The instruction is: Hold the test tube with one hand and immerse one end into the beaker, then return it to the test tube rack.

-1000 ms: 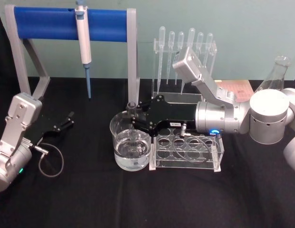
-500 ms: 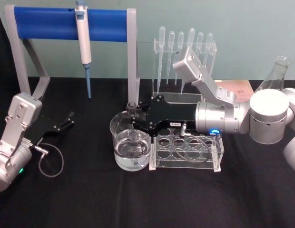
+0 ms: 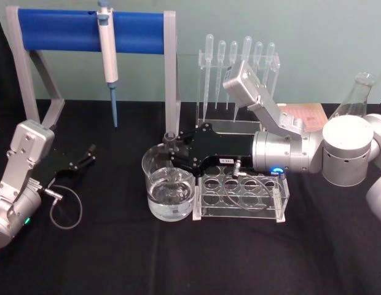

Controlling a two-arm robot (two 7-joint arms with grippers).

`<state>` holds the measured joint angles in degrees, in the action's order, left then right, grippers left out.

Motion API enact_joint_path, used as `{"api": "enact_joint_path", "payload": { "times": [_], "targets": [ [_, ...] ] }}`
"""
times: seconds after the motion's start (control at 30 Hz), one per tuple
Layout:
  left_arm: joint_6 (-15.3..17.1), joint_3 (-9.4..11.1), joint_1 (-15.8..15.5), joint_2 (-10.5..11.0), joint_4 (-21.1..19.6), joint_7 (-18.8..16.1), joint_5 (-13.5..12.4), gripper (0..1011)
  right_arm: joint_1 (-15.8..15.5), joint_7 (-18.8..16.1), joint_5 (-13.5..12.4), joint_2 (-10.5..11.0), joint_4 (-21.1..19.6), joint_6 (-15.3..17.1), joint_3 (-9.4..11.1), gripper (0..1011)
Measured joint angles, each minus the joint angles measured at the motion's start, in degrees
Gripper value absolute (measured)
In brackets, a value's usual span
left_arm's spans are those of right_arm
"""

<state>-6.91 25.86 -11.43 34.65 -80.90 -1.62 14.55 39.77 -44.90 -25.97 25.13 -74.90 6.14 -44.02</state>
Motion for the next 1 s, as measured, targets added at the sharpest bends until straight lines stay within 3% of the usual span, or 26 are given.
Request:
{"api": "enact_joint_path", "payload": {
  "times": [1.0],
  "targets": [
    [0.00, 0.00, 0.00, 0.00, 0.00, 0.00, 0.00, 1000, 0.00, 0.01, 0.00, 0.00, 0.00, 0.00, 0.00, 238]
  ]
}}
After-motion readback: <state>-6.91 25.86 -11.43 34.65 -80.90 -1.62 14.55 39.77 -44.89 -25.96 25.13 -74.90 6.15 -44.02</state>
